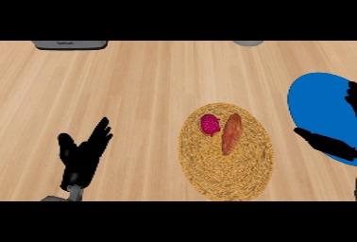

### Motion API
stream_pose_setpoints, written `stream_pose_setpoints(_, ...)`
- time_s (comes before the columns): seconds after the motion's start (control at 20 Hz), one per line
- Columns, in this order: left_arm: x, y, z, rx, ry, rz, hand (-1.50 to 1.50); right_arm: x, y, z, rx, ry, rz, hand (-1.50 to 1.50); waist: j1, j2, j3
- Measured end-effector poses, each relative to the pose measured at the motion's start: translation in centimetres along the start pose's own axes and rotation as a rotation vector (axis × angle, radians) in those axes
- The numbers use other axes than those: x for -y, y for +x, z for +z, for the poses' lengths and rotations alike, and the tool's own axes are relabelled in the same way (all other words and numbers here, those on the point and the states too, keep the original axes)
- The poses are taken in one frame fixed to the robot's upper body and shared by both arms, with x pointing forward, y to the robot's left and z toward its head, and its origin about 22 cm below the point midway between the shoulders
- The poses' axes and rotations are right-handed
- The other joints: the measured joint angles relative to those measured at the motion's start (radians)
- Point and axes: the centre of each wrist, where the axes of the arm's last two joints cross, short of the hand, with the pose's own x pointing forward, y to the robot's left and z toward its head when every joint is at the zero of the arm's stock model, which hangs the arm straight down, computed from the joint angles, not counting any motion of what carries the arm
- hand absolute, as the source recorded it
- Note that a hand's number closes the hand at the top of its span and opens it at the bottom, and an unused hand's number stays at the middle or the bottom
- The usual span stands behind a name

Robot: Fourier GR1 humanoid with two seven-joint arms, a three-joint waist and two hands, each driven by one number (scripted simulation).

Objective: Pick the sweet potato from the placemat and place it in the plate

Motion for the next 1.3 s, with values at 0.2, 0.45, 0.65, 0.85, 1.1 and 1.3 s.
stream_pose_setpoints(0.2, 0.1, 0.0, -0.1, -0.001, -0.005, -0.003, 0.0, 0.4, 1.7, -0.1, -0.068, 0.193, 0.147, -1.5, 0.003, 0.0, -0.001)
stream_pose_setpoints(0.45, 0.5, -0.2, -0.5, 0.006, -0.005, -0.007, 0.0, -1.4, 5.1, 0.3, -0.134, 0.338, 0.273, -1.5, 0.006, 0.0, -0.001)
stream_pose_setpoints(0.65, 0.4, -0.4, -0.2, 0.008, -0.016, -0.006, 0.0, -3.4, 6.9, -0.1, -0.192, 0.396, 0.346, -1.5, 0.01, 0.001, 0.001)
stream_pose_setpoints(0.85, 0.6, -0.7, 0.2, 0.007, -0.012, -0.006, 0.0, -6.1, 7.7, -0.2, -0.219, 0.421, 0.39, -1.5, 0.011, 0.001, 0.001)
stream_pose_setpoints(1.1, 0.9, -0.5, 0.1, 0.012, -0.008, -0.005, 0.0, -9.4, 7.8, 0.9, -0.268, 0.442, 0.445, -1.5, 0.01, 0.001, 0.002)
stream_pose_setpoints(1.3, 1.2, -0.5, 0.1, 0.009, -0.01, -0.002, 0.0, -10.8, 7.6, 1.5, -0.309, 0.494, 0.445, -1.5, 0.009, 0.001, 0.002)
